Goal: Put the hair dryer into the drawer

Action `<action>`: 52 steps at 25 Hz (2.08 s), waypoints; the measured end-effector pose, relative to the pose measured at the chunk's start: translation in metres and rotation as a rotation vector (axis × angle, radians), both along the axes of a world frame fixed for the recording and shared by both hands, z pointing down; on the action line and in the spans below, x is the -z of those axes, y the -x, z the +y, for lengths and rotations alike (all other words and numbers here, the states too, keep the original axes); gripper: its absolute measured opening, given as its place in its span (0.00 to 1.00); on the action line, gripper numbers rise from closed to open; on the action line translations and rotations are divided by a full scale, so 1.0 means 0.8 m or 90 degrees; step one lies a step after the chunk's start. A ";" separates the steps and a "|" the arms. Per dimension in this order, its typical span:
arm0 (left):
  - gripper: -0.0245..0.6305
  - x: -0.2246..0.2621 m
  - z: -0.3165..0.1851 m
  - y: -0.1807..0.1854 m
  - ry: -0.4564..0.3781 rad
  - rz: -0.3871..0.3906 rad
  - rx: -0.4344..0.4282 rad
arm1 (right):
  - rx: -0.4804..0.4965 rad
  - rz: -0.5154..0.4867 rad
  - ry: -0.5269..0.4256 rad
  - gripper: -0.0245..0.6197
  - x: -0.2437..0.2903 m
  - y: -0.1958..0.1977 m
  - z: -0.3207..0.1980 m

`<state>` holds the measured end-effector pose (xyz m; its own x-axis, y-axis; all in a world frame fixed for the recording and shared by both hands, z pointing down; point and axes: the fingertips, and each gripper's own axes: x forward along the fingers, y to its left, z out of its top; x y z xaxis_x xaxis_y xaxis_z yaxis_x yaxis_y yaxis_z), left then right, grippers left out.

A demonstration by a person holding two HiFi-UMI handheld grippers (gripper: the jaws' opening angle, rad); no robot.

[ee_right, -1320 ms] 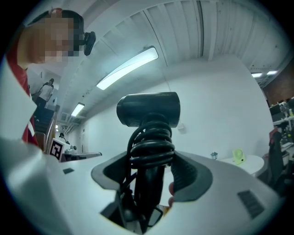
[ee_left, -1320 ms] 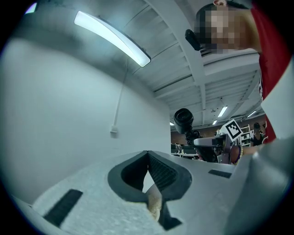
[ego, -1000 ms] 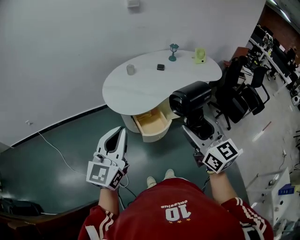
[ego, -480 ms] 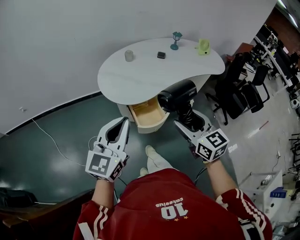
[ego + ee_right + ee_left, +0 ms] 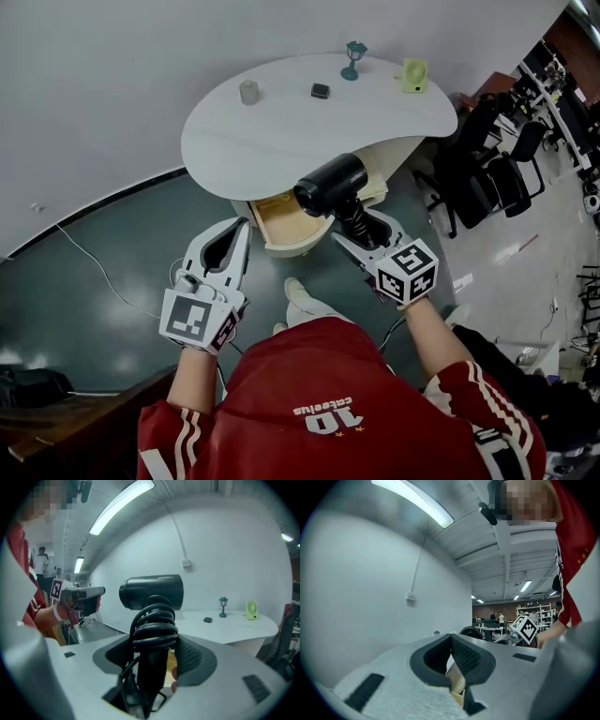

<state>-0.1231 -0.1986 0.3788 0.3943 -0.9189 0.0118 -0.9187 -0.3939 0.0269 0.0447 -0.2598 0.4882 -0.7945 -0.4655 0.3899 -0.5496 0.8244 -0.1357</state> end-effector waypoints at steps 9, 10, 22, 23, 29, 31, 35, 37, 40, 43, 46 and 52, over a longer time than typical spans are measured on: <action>0.04 -0.026 -0.040 -0.016 0.024 0.003 0.003 | 0.050 0.074 0.089 0.48 -0.111 0.004 -0.021; 0.04 -0.032 -0.043 -0.015 0.031 -0.002 0.005 | 0.052 0.080 0.098 0.48 -0.121 0.004 -0.022; 0.04 -0.082 -0.059 0.004 0.084 0.015 0.033 | 0.078 0.180 0.196 0.48 -0.251 0.008 -0.036; 0.04 -0.084 -0.060 0.005 0.085 0.015 0.035 | 0.082 0.190 0.201 0.48 -0.261 0.009 -0.037; 0.04 -0.098 -0.071 0.010 0.099 0.002 0.048 | 0.132 0.273 0.212 0.48 -0.313 0.010 -0.054; 0.04 -0.101 -0.072 0.012 0.103 0.001 0.054 | 0.149 0.300 0.214 0.48 -0.330 0.011 -0.059; 0.04 -0.107 -0.078 0.021 0.112 0.003 0.072 | 0.184 0.344 0.217 0.48 -0.354 0.020 -0.068; 0.04 -0.108 -0.081 0.027 0.119 0.003 0.085 | 0.205 0.367 0.212 0.48 -0.361 0.025 -0.075; 0.04 -0.113 -0.082 0.034 0.128 0.000 0.099 | 0.237 0.406 0.204 0.48 -0.369 0.032 -0.086; 0.04 -0.120 -0.087 0.036 0.139 0.011 0.106 | 0.281 0.449 0.196 0.48 -0.382 0.033 -0.093; 0.04 -0.122 -0.092 0.037 0.160 0.023 0.117 | 0.316 0.481 0.190 0.48 -0.394 0.036 -0.098; 0.04 -0.128 -0.101 0.052 0.160 0.006 0.138 | 0.381 0.516 0.154 0.48 -0.405 0.067 -0.117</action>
